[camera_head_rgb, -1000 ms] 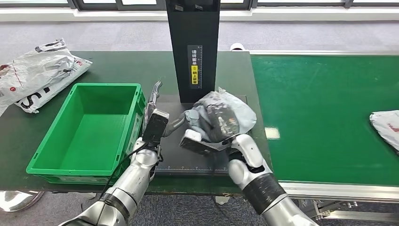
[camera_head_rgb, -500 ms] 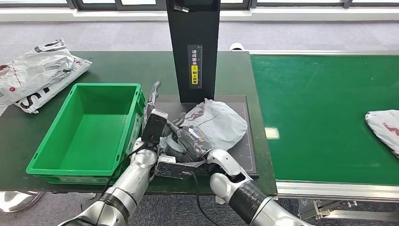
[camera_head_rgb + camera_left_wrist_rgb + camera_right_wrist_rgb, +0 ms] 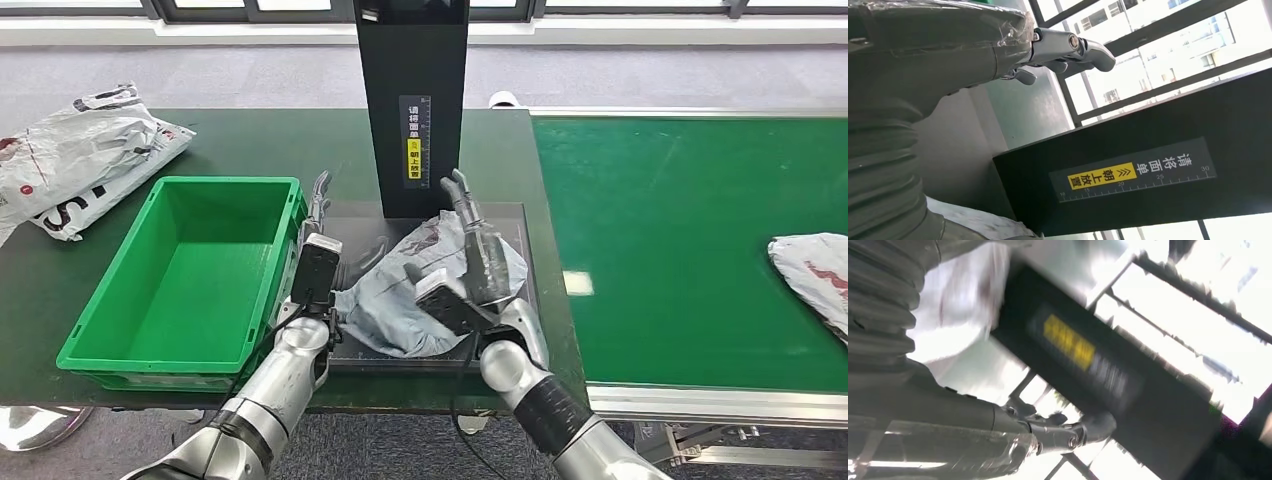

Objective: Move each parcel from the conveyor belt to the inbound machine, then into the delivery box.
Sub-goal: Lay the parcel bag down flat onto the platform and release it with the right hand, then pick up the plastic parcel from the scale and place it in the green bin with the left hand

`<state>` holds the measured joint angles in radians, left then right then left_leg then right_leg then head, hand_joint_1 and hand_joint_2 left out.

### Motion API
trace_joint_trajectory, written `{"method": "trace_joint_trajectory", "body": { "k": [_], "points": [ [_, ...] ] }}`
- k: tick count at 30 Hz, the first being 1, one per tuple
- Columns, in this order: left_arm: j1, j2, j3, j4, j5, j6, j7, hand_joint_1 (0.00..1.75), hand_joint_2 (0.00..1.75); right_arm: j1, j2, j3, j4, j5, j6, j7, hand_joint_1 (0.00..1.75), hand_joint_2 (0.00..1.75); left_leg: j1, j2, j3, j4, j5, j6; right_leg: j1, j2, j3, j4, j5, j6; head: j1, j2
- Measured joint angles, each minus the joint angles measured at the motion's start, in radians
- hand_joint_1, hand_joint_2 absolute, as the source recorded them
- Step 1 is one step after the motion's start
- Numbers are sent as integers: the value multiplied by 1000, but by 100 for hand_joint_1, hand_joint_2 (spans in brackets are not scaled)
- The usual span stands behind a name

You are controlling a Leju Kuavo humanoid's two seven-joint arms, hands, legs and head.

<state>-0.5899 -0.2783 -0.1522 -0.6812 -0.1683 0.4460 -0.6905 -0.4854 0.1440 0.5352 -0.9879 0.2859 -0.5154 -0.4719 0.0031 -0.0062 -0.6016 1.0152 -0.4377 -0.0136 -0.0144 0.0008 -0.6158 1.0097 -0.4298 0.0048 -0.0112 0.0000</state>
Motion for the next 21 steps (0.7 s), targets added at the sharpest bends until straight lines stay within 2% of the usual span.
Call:
{"method": "trace_joint_trajectory", "body": {
  "k": [2, 7, 10, 15, 19, 21],
  "points": [
    [-1, 2, -18, 13, -29, -11, 24, 0, 175, 2, -7, -55, -2, -81, 4, -47, 0, 175, 0, 0, 0, 0, 0, 0, 0, 0, 0, 0, 0, 0, 0, 0],
    [-7, 12, -94, 73, -172, -94, 129, 0, 175, -4, -21, -174, 36, -264, 96, -113, 0, 175, 0, 0, 0, 0, 0, 0, 0, 0, 0, 0, 0, 0, 0, 0],
    [-16, 23, -164, 121, -300, -192, 190, 0, 175, -20, -31, -238, 87, -301, 114, -131, 0, 175, 0, 0, 0, 0, 0, 0, 0, 0, 0, 0, 0, 0, 0, 0],
    [-39, 36, -312, 203, -504, -342, 278, 0, 175, -30, -53, -318, 137, -304, 127, -110, 0, 175, 0, 0, 0, 0, 0, 0, 0, 0, 0, 0, 0, 0, 0, 0],
    [-80, 45, -436, 253, -623, -404, 341, 175, 175, -30, -67, -363, 140, -287, 128, -91, 0, 175, 0, -2, 1, 0, 0, 0, 0, -2, 3, 0, 0, 0, 0, 0],
    [-96, 46, -477, 268, -649, -407, 354, 175, 175, -26, -72, -377, 139, -277, 127, -84, 0, 175, 0, -2, 4, 0, -1, 1, 0, -2, 5, 0, 0, 1, 0, 0]
  ]
}}
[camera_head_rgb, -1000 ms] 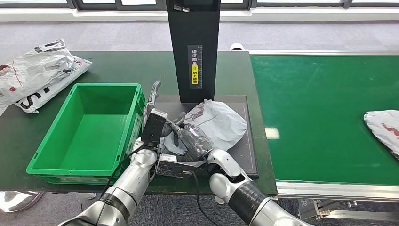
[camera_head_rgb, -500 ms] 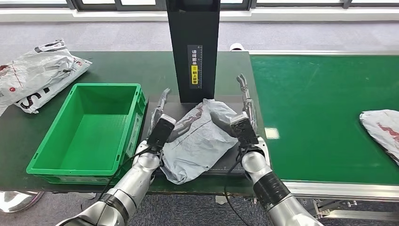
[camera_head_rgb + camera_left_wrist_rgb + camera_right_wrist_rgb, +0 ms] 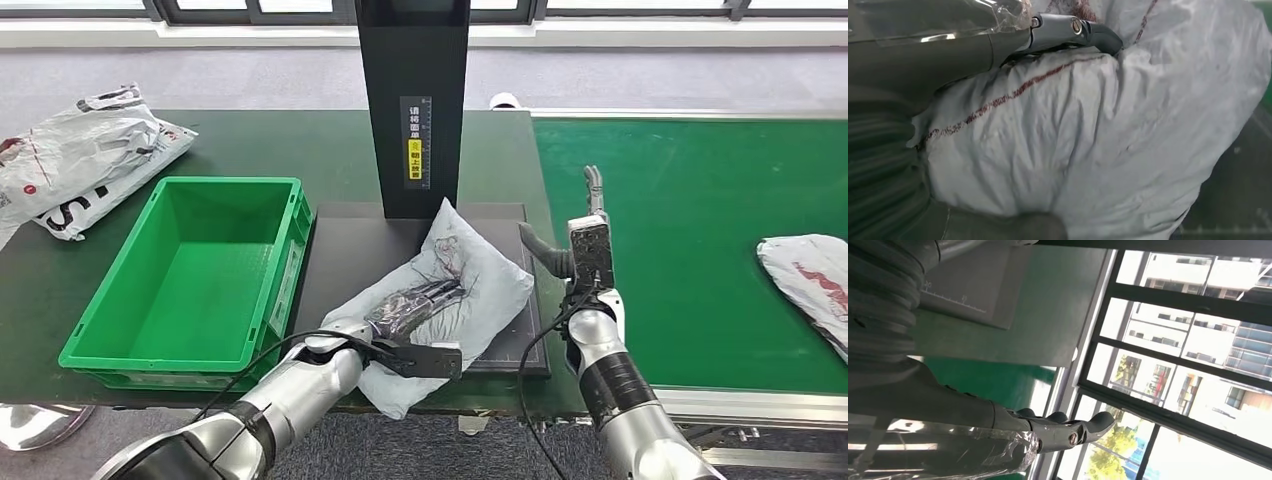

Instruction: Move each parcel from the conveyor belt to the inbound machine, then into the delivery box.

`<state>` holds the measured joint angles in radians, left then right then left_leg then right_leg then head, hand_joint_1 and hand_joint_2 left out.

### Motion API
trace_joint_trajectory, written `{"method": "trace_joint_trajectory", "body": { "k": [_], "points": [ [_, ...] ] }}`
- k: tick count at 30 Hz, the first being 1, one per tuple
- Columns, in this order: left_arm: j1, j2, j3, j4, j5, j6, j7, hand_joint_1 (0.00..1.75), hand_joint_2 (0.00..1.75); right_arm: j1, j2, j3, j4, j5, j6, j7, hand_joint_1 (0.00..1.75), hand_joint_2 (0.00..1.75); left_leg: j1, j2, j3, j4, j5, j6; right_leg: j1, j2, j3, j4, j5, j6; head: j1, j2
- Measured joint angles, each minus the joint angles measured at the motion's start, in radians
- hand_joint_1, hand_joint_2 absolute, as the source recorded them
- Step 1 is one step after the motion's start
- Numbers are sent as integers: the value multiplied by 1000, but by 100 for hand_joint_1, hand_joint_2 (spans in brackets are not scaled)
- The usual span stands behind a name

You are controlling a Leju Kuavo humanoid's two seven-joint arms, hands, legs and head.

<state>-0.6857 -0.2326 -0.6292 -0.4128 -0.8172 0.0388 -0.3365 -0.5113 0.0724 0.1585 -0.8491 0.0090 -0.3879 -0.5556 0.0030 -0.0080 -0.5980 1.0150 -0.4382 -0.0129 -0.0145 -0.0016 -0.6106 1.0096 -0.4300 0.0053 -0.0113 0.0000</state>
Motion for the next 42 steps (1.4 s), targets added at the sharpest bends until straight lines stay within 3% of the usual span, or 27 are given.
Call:
{"method": "trace_joint_trajectory", "body": {
  "k": [3, 7, 14, 20, 23, 26, 32, 35, 39, 42],
  "points": [
    [-14, -1, -36, 10, -10, 53, 12, 175, 175, 23, -6, -16, -22, 20, -6, 13, 0, 175, 0, 0, 3, 0, 0, 0, 0, 0, 3, 0, 0, 0, 0, 0],
    [-10, -5, -26, 6, 60, 211, -3, 175, 175, 82, -10, -30, -86, 50, -20, 29, 0, 175, 0, 1, 3, 0, 0, 0, 0, 0, 3, 0, 0, 0, 0, 0],
    [-2, -6, 79, -54, 169, 367, -60, 175, 175, 157, -11, -36, -168, 70, -28, 40, 0, 175, 0, 2, 1, 0, 1, -1, 0, 2, 0, 0, 1, -1, 0, 0],
    [-41, 20, 206, -192, 207, 606, -72, 175, 175, 179, -11, -37, -176, 63, -37, 18, 0, 175, 0, 2, -4, 0, 3, -2, 1, 2, -6, 0, 2, -2, 0, 0],
    [-68, 42, 309, -304, -18, 654, 18, 175, 175, 189, -11, -40, -176, 53, -47, 6, 0, 175, 1, 2, -4, 0, 3, -2, 1, 3, -6, 0, 2, -2, 0, 0],
    [-73, 48, 464, -424, -316, 657, 73, 175, 175, 207, -11, -45, -176, 50, -58, -1, 0, 175, 1, 3, -4, 0, 3, -2, 1, 4, -7, 0, 2, -2, 0, 0],
    [-77, 61, 676, -529, -526, 657, 152, 175, 175, 236, -11, -52, -183, 51, -69, -8, 0, 175, 1, 5, -5, -1, 3, -3, 1, 6, -7, 0, 2, -2, 0, 0],
    [-73, 118, 752, -537, -654, 657, 313, 175, 175, 269, -12, -66, -217, 53, -70, 4, 0, 175, 1, 7, -4, -2, 2, -3, 1, 7, -8, 0, 3, -3, 0, 0],
    [-90, 214, 741, -392, -702, 601, 610, 175, 175, 314, -16, -90, -268, 59, -65, 26, 0, 175, 1, 11, -3, -2, 3, -5, 3, 10, -11, 0, 4, -5, 0, 0],
    [-98, 260, 657, -259, -703, 525, 700, 175, 175, 344, -18, -110, -314, 70, -59, 40, 0, 175, 2, 5, -6, -2, 5, -5, 4, 5, -10, 0, 4, -6, 0, 0]
  ]
}}
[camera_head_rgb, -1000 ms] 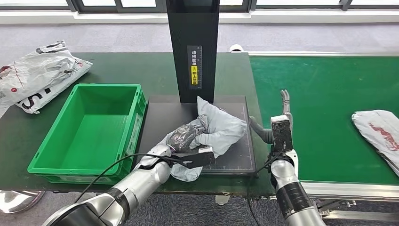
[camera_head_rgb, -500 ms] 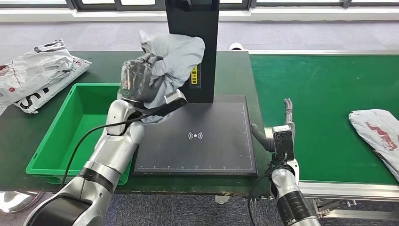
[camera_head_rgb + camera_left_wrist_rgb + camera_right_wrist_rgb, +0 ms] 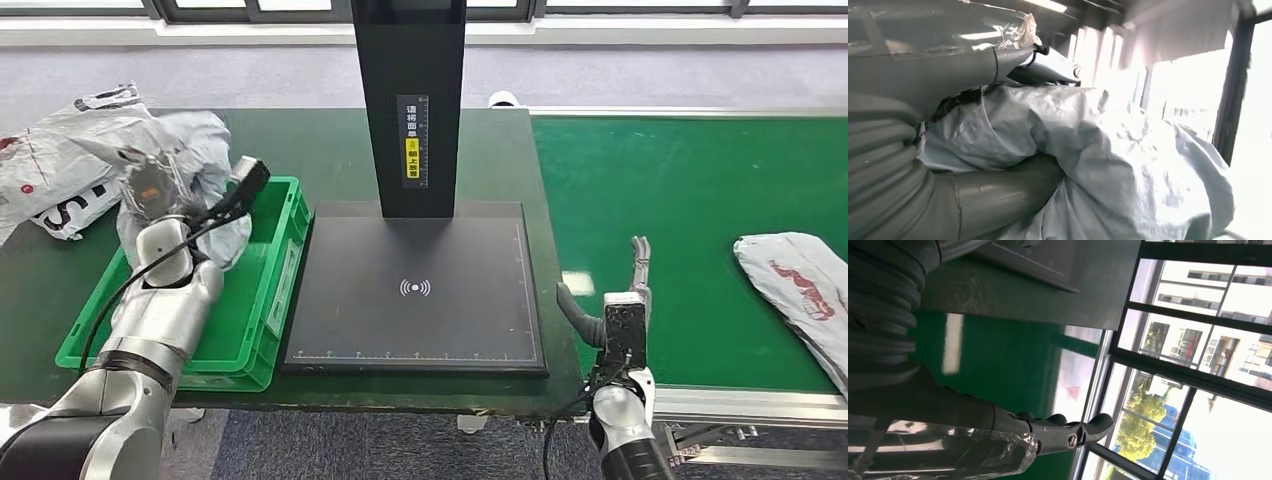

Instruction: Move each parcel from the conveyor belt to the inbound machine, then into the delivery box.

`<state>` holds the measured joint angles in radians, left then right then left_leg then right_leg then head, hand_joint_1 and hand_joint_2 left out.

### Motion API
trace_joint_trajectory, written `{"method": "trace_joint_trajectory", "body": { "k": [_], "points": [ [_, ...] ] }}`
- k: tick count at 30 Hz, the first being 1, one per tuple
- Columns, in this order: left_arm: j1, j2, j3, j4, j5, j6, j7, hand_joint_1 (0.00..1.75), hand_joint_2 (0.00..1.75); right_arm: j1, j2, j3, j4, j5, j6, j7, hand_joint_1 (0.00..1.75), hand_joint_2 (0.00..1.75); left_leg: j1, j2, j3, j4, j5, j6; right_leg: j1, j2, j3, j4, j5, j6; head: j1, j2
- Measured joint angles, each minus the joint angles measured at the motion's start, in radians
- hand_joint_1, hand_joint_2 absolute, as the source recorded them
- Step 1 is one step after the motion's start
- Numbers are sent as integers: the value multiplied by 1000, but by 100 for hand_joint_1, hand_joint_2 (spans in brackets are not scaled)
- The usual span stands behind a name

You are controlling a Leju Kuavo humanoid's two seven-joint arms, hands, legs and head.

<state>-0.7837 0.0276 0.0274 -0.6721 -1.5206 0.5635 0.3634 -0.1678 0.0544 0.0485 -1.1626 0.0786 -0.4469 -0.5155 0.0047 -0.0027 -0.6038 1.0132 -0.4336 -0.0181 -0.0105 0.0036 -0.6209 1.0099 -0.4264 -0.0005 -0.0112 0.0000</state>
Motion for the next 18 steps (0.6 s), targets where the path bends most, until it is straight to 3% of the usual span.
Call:
{"method": "trace_joint_trajectory", "body": {
  "k": [4, 7, 11, 15, 16, 18],
  "points": [
    [-6, 27, -87, 104, 0, -31, 10, 175, 175, 23, 0, -10, -38, 7, 9, 8, 0, 175, 1, 0, -2, 0, 0, 0, -1, 1, -1, 0, 1, 0, 0, 0],
    [-22, 32, -104, 157, 4, -149, -49, 175, 175, 35, -1, -16, -61, 24, 23, 23, 0, 175, 0, 1, -1, 1, -1, 0, -2, 1, -1, 0, 1, 1, 0, 0],
    [-27, 33, -101, 214, 19, -338, -103, 0, 175, 46, -2, -38, -91, 51, 55, 54, 0, 175, 0, 1, -1, 1, -1, 1, -1, 1, -1, 0, 1, 1, 0, 0],
    [-20, 31, -71, 234, 107, -313, -154, 0, 0, 54, -2, -55, -111, 79, 69, 88, 0, 175, 0, 1, -2, 1, -1, 0, 0, 1, -1, 0, 1, 1, 0, 0],
    [-20, 29, -52, 235, 149, -274, -172, 0, 0, 58, -2, -59, -117, 91, 70, 102, 0, 175, 0, 1, -2, 1, -1, 0, 0, 1, -1, 0, 1, 1, 0, 0],
    [-24, 26, -2, 234, 247, -174, -221, 0, 0, 64, -4, -64, -124, 116, 71, 126, 0, 87, 0, 1, -2, 1, -1, 0, 0, 1, -1, 0, 1, 1, 0, 0]
  ]
}}
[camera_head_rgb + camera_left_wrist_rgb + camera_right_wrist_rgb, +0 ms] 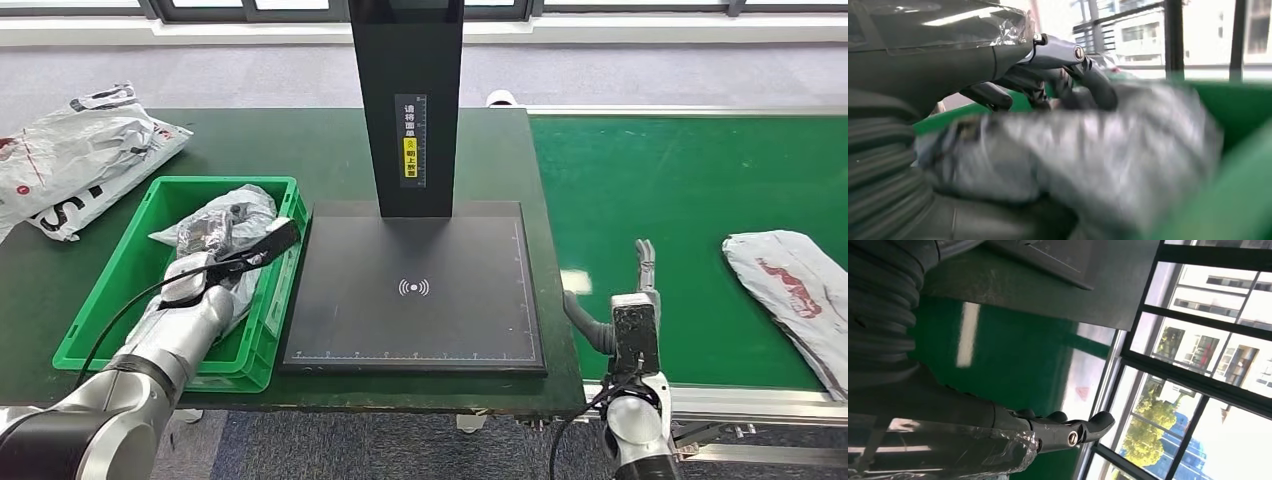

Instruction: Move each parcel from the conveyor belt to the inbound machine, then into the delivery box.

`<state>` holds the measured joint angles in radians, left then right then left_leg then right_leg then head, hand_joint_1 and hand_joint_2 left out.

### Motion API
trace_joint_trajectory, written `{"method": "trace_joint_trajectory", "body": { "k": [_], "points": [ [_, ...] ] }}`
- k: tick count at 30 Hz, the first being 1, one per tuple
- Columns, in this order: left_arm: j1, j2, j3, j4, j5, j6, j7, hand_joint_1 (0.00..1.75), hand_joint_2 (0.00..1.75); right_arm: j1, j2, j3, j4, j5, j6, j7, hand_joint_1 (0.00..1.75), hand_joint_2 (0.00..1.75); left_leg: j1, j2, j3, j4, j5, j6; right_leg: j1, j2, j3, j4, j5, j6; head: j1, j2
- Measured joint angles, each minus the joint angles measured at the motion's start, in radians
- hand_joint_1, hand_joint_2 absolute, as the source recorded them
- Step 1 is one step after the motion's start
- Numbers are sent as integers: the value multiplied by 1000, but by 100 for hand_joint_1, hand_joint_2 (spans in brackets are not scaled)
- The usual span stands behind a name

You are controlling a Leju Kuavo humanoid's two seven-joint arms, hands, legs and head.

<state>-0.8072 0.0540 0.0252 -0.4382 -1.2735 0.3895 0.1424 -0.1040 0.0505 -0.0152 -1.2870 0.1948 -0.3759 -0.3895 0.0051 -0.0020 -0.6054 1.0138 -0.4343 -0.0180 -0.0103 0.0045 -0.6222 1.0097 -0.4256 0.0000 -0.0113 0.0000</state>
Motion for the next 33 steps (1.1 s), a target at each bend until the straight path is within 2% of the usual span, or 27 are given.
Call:
{"method": "trace_joint_trajectory", "body": {
  "k": [2, 3, 7, 10, 12, 14, 16, 20, 22, 26, 29, 33],
  "points": [
    [-7, -2, 56, -9, 110, 94, -73, 0, 0, 1, -4, -1, -1, 16, 6, 15, 0, 0, 0, 0, 0, 0, 0, 0, 0, 0, 0, 0, 0, 0, 0, 0],
    [-12, -3, 86, -15, 168, 135, -118, 0, 0, 0, -6, -1, 0, 20, 10, 19, 0, 0, 0, 0, 0, 0, 0, 0, 0, 0, 0, 0, 0, 0, 0, 0],
    [-26, -12, 216, -50, 473, 258, -385, 0, 0, -9, -17, -1, 19, 27, 15, 19, 0, 175, 0, 0, 0, 0, 0, 0, 1, 0, 0, 0, 0, 0, 0, 0],
    [-29, -29, 296, -91, 673, 293, -590, 0, 0, -16, -25, -1, 43, 31, 4, 12, 0, 175, 0, 0, 0, 0, 0, -1, 0, 0, 0, 0, 0, 0, 0, 0],
    [-27, -48, 329, -129, 749, 287, -669, 0, 0, -21, -28, -1, 59, 43, -17, 10, 0, 175, 0, 0, 0, 0, 0, 0, 0, 0, 0, 0, 0, 0, 0, 0],
    [-21, -73, 344, -164, 811, 227, -690, 0, 0, -26, -32, -2, 77, 72, -62, 17, 0, 175, 0, -1, 0, 0, 0, 0, -1, -1, 0, 0, 0, 0, 0, 0],
    [-9, -103, 327, -187, 853, 116, -651, 0, 0, -28, -43, -11, 90, 115, -110, 41, 0, 175, 0, -2, 0, 0, 0, 0, -2, -2, 0, 0, 0, 0, 0, 0],
    [23, -150, 194, -190, 858, -100, -529, 0, 175, -20, -83, -65, 106, 206, -141, 100, 0, 175, -2, -4, -1, 1, 0, 2, -4, -4, 1, -1, 0, 1, 0, 0],
    [33, -164, 117, -176, 838, -134, -475, 0, 175, -19, -104, -99, 120, 245, -131, 115, 0, 175, -2, -4, -1, 1, -1, 3, -4, -4, 1, -1, 0, 2, 0, 0],
    [37, -178, -8, -124, 790, -82, -364, 0, 0, -30, -134, -165, 171, 284, -80, 123, 0, 175, -3, -2, -1, 1, -2, 4, -5, -2, 1, -1, 0, 2, 0, 0],
    [24, -172, -37, -75, 840, -64, -300, 0, 0, -59, -150, -195, 224, 298, -47, 120, 0, 175, -3, 0, 0, 1, -2, 3, -4, -1, 1, 0, 0, 2, 0, 0],
    [1, -146, -27, -19, 889, 2, -282, 0, 0, -95, -164, -209, 284, 312, -37, 111, 0, 175, -3, 1, 4, -1, -1, 2, -4, 0, 3, 0, 0, 1, 0, 0]
  ]
}}
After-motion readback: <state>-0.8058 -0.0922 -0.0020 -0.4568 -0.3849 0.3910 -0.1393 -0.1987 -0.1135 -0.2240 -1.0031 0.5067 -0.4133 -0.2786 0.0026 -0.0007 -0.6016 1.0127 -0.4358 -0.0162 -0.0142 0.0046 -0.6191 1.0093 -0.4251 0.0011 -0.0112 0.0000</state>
